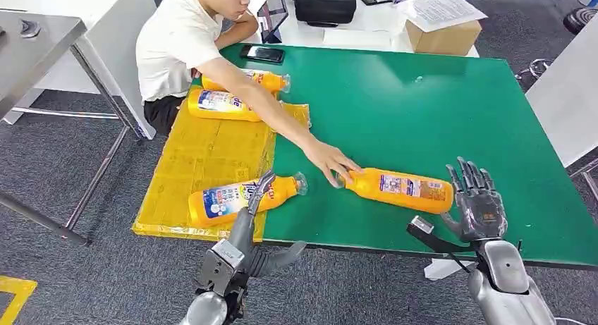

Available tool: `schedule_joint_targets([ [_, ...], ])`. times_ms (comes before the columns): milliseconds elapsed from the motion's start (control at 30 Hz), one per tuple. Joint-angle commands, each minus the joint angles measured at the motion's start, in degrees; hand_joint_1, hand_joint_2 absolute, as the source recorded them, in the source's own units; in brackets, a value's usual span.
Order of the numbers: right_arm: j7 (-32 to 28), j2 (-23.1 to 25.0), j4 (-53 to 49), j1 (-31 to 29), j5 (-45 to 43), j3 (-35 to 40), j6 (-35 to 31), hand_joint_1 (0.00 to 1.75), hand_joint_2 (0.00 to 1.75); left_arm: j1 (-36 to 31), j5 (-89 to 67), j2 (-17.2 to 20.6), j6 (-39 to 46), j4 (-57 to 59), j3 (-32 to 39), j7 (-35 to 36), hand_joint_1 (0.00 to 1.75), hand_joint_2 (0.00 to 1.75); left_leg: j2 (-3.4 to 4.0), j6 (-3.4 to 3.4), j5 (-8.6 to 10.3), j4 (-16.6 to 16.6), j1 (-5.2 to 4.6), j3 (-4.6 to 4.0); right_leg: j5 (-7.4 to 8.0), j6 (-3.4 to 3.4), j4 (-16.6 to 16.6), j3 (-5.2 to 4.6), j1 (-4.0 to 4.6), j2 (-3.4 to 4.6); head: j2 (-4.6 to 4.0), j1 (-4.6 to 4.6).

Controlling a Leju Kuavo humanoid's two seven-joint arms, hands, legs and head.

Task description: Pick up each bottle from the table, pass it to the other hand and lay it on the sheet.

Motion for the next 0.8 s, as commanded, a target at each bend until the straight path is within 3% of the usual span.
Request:
schedule_joint_targets([
  [33, 0.2, 2.4, 11.8, -8.4, 0.0, 5.9, 2.8, 0.0, 1.75, -2.3, -0.2, 0.5, -0.5, 2.8, -1.4, 0.1, 0.0, 1.75, 0.25, -0.1, -0.07, 0.0, 0.07, 0.2, 0.03, -0.11, -0.1, 0.14, 0.07, 0.27, 0.0, 0.02],
  [300, -1.2, 9.5, 31.8, -20.5, -3.3, 11.8, 8.4, 0.0, 1.75, -5.4, 1.5, -1.0, -2.2, 6.6, -3.2, 0.1, 0.0, 1.75, 0.51, -0.13, -0.08, -0.1, 0.1, 0.39, 0.07, -0.17, -0.1, 0.25, 0.1, 0.53, 0.0, 0.02],
  [800, 3.0, 10.6, 39.1, -22.2, -5.7, 10.8, 16.3, 0.0, 1.75, -6.5, 2.8, -1.0, -2.1, 7.6, -4.4, 0.3, 0.0, 1.75, 0.08, -0.04, 0.03, 0.0, 0.07, 0.41, 0.01, -0.08, -0.1, 0.33, 0.07, 0.03, 0.0, 0.02],
])
